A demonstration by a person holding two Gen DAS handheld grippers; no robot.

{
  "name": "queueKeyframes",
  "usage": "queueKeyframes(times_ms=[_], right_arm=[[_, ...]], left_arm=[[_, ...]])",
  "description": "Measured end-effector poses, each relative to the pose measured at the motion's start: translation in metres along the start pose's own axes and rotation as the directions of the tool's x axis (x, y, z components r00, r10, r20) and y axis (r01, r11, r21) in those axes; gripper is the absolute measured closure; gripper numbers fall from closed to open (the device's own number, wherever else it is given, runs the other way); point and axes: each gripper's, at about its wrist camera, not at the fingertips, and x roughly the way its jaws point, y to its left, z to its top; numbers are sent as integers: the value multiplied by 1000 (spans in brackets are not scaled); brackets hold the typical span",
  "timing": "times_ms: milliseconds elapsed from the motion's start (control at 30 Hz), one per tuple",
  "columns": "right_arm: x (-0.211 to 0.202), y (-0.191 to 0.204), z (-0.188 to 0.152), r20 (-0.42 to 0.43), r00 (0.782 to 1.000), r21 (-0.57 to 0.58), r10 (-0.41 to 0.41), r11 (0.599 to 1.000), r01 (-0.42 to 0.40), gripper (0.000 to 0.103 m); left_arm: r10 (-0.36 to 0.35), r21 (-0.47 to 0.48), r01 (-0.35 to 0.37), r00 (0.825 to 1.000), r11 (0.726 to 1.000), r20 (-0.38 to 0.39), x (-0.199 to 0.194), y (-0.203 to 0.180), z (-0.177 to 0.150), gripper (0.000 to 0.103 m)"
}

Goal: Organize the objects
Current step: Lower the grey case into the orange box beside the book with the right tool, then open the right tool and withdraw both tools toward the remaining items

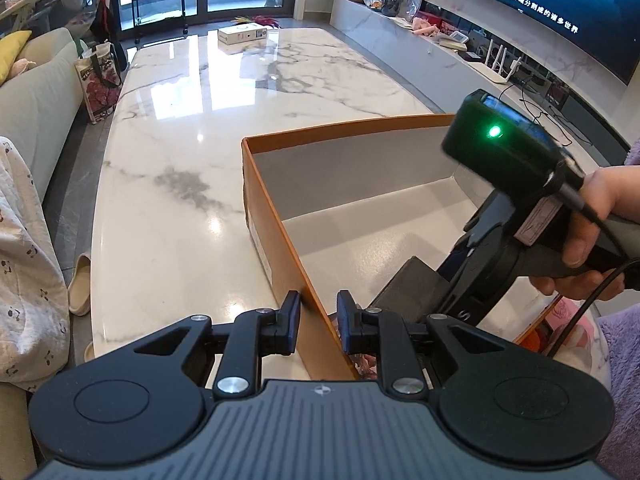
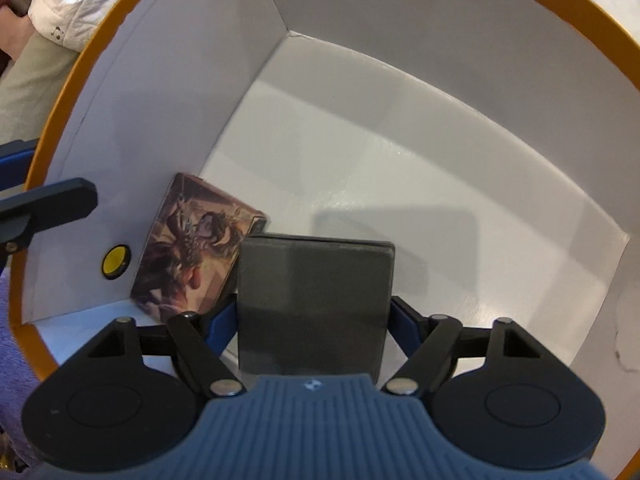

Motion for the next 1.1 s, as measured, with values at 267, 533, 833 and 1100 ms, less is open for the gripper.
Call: queueKeyframes(times_ms=[267,533,833,1100], right_arm=[[-15,-22,-35,68,993,110,92,989,-99,27],[-16,-30,-59,32,987,187,156,969,-159,27],[-24,-40,-85,50,980,216,193,956,-199,24],[-33,-32,-118,68,991,171,115,977,-125,40]], left_arm=[[15,0,-15,1000,1000,2,1,-4,0,82],[45,19,-45,999,999,-3,1,-10,0,82],[32,-1,-32,999,999,5,-1,-6,-3,82],[63,13,-63,998,998,4,-1,-13,-3,82]])
